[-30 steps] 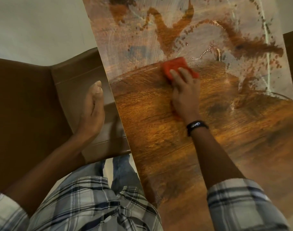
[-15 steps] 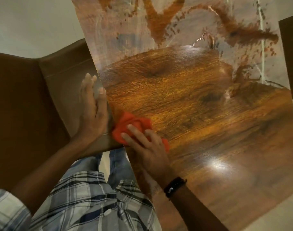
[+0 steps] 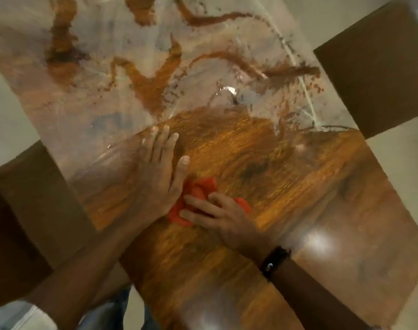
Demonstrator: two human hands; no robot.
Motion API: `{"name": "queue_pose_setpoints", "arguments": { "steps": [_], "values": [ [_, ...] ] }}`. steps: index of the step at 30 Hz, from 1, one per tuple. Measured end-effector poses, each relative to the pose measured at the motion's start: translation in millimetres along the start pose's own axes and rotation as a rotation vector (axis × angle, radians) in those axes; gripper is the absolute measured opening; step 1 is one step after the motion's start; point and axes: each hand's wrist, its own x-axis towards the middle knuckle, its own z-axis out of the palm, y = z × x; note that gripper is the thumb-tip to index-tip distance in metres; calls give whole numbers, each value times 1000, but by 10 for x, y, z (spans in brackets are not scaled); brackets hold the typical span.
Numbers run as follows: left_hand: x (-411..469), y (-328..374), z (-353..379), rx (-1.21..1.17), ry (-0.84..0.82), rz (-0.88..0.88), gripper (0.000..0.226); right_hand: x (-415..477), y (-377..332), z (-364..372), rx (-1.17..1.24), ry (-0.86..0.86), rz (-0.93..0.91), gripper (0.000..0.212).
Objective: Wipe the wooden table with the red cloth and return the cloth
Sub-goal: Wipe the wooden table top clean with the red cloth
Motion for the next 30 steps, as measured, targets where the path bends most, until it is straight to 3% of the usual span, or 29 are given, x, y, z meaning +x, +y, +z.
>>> {"name": "queue_pose_setpoints", "arguments": {
  "steps": [2, 5, 10, 12, 14, 16, 22, 25, 27, 30],
  "values": [
    [309, 13, 95, 77, 15, 43, 64, -120, 516, -175, -45, -58, -115, 40],
    [679, -2, 228, 169, 36, 41, 64, -293, 1468, -455, -119, 19, 32, 44],
    [762, -22, 345, 282, 56, 35, 69, -584, 3063, -815, -190, 201, 694, 42],
    [742, -12, 383, 285, 66, 28, 68, -550, 3328, -837, -117, 363, 1080, 41],
    [749, -11, 396, 286, 83, 10, 68, -323, 3300, -800, -92, 446, 1270, 41],
    [755, -8, 406, 306, 82, 25, 67, -5, 3013, -758, -139, 429, 1165, 41],
    [745, 2, 428, 327, 110, 43, 61, 586, 1362, -289, -27, 205, 462, 47],
    [743, 5, 433, 322, 118, 51, 60, 517, 1450, -361, -64, 35, 170, 55],
    [743, -4, 437, 329, 108, 42, 61, 438, 1948, -547, -82, 73, 237, 50],
    [749, -3, 429, 345, 99, 48, 62, 202, 2917, -855, -124, 198, 582, 40]
  ]
}}
